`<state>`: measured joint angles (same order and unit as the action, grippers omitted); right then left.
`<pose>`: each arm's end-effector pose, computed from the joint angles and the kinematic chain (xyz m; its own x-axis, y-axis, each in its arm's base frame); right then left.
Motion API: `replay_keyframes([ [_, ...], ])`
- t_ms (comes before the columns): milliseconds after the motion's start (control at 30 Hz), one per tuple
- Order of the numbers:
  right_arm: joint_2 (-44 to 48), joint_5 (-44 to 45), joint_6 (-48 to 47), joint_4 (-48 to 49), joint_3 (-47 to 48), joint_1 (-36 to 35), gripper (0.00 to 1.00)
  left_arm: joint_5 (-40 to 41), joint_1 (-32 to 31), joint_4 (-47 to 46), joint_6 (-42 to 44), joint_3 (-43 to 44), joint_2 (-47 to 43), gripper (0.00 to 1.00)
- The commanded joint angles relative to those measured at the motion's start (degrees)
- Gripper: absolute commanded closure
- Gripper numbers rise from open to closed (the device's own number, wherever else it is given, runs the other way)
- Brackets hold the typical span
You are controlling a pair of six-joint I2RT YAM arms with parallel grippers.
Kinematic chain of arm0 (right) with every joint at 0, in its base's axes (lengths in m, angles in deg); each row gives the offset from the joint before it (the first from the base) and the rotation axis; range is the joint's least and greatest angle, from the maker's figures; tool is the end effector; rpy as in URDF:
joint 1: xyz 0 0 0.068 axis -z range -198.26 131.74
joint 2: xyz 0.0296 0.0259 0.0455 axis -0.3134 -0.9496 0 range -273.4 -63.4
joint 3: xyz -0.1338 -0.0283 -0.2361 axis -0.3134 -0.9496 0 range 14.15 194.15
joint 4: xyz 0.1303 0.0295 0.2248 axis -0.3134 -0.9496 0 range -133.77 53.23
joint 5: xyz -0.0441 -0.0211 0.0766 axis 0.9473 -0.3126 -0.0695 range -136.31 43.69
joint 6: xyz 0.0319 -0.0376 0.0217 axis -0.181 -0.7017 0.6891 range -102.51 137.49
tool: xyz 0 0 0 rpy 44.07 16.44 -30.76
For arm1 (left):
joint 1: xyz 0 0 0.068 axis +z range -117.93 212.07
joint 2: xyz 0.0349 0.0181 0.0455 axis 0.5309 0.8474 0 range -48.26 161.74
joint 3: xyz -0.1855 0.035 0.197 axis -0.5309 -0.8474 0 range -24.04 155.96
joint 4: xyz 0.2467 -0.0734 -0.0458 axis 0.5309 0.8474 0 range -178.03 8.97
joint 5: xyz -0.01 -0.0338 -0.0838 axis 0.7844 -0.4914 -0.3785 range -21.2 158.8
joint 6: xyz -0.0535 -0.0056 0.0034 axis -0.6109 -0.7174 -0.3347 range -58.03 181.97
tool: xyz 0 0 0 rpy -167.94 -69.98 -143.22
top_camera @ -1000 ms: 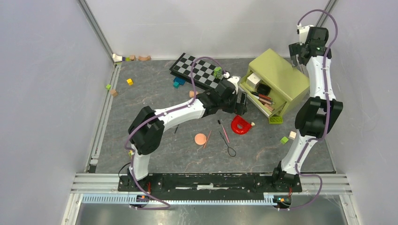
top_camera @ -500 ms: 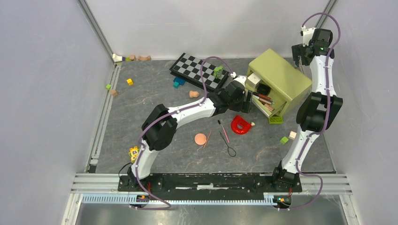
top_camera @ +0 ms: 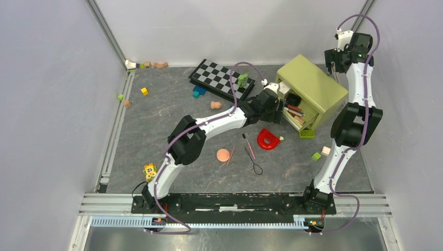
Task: Organize the makeup
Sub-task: Close the drawer in the storage box.
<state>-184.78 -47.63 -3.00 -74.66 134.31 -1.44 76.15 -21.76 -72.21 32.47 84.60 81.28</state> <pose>0.4680 -0.1406 0.3246 -0.6610 -0.1656 -0.7319 0.0437 0.9652 -0.2579 0.3140 -0.4219 0.2204 -0.6714 0.0909 -0.7355 0.4705 0.8191 -0.3283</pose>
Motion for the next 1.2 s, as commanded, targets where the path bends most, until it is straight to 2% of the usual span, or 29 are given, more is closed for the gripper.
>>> replay_keyframes([
  [0, -0.1, -4.1, 0.9, -2.5, -2.4, -0.2, 0.02, 0.0, -0.2, -3.9, -1.5, 3.7, 2.8, 0.18],
  [400, -0.4, -7.8, 1.2, -3.1, -5.0, -0.2, 0.02, 1.1, -0.2, -10.6, -0.6, 5.3, 4.3, 0.14],
  [700, -0.6, -8.9, 1.2, -3.3, -6.0, -0.2, 0.02, 2.7, -0.2, -20.2, 0.3, 9.4, 7.4, 0.14],
  [1167, -1.2, -9.2, 1.5, -3.1, -7.0, -0.2, 0.02, 5.4, -0.1, -23.8, -2.7, 19.7, 17.1, 0.12],
])
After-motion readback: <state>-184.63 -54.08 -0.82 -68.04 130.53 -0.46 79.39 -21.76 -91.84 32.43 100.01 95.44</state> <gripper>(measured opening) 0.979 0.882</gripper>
